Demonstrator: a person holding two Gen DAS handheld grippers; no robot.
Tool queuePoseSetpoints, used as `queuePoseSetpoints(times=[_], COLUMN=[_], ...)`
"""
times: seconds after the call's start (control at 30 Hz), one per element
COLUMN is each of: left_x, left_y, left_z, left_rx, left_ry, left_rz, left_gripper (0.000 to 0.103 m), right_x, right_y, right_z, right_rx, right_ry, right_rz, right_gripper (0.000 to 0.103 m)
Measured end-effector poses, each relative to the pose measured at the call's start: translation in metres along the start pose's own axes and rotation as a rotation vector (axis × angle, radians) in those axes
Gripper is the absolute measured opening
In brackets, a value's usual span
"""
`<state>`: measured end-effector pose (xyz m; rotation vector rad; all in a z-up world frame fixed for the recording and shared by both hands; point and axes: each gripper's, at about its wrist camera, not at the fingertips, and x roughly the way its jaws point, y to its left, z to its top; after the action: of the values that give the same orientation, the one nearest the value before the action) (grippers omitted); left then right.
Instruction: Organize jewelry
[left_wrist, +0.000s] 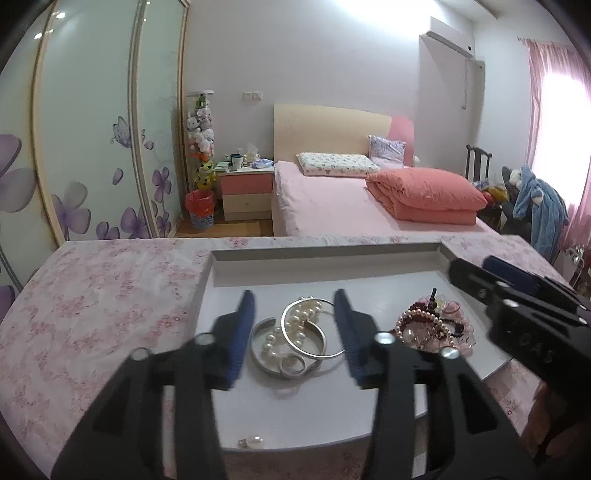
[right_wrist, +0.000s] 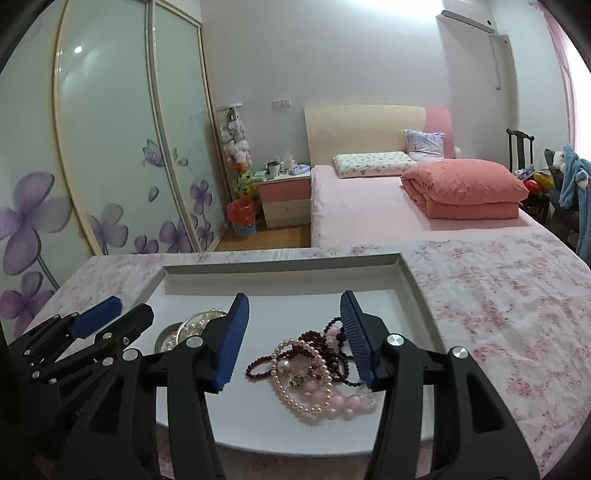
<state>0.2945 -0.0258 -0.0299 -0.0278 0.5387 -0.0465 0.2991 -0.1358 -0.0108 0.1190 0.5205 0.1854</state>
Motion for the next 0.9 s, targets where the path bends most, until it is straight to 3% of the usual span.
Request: queuePoseSetpoints(times=[0.2, 0.43, 0.53, 0.7, 0.8, 0.9], left_x=[-0.032, -0.090, -0.118, -0.162, -0.185, -0.200], left_y=[0.025, 0.044, 0.050, 0.050, 0.042, 0.037], left_z=[0.007, 0.002, -0.005, -0.026, -0.044, -0.058], left_rx=[-0.077, -0.124, -0.143, -0.127, -0.083, -0.052], left_ry=[-0.032, -0.086, -0.111, -0.148, -0.164, -0.178], left_rz=[-0.021, -0.048, -0.053, -0.009, 0.026, 0.061], left_gripper=[0.056, 0.067, 0.076, 0.098, 0.099, 0.099], right_x=[-0.034, -0.086, -0.113, -0.147, -0.164, -0.176], right_y=[-0.012, -0.013, -0.007, 0.002, 0.008, 0.014], right_z=[0.003, -0.002, -0.009, -0.024, -0.038, -0.051], right_rx=[0.055, 0.073, 0.062, 0.017, -0.014, -0.040], right_ry=[-0.038, -0.068, -0.083, -0.121, -0.139, -0.147], right_rz=[0.010, 0.026, 0.036, 0.020, 0.005, -0.009], right_gripper=[0.053, 0.065, 0.074, 0.093, 0.101, 0.101])
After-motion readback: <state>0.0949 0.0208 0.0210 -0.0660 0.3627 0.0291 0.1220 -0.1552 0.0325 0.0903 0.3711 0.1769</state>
